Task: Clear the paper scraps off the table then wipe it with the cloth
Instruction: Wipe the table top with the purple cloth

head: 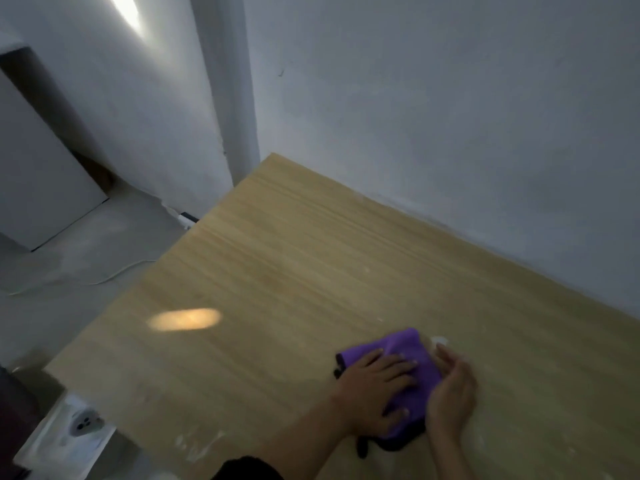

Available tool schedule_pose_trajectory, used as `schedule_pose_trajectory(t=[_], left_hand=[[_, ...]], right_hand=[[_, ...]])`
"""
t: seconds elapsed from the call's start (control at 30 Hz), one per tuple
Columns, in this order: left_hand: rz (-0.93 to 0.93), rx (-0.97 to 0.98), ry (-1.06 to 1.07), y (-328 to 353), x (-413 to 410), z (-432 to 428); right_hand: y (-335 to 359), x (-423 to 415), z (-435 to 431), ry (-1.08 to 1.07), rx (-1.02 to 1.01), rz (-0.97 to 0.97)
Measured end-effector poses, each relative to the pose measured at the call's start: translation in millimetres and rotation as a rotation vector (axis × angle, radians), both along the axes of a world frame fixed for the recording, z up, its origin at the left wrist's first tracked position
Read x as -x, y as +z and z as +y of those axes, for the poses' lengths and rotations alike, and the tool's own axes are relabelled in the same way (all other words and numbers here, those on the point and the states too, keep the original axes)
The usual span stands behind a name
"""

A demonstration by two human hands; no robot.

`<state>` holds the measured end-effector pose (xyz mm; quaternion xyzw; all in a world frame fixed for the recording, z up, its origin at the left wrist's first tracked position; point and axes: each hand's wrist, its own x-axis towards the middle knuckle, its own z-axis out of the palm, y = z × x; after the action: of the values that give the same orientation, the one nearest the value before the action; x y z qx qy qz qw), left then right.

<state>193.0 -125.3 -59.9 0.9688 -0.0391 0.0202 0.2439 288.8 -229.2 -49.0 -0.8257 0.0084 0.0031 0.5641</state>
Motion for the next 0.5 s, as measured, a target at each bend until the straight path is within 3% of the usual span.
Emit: schedule_pose_trajectory(t=[0.13,0.23,0.37,0.5], left_hand=[[0.005,-0.196,0.028,-9.1,-56.6,10.0],[0.031,-0.209,0.295,-6.2,-90.1,37.2],[0.064,-0.188,0.634,-2.4,-120.9,54.6],[-0.037,-0.139,0.512,-4.3,-139.9,24.6]], right_hand=[[0.7,-38.3,-16.7,0.038,0.111,-0.036],[3.2,-59.7,-18.5,0.161,0.299,-0.133],[-11.0,-89.9,-15.0,0.358,0.396,-0.218],[-15.3,-128.6,-1.2,0.348,0.412,-0.242]])
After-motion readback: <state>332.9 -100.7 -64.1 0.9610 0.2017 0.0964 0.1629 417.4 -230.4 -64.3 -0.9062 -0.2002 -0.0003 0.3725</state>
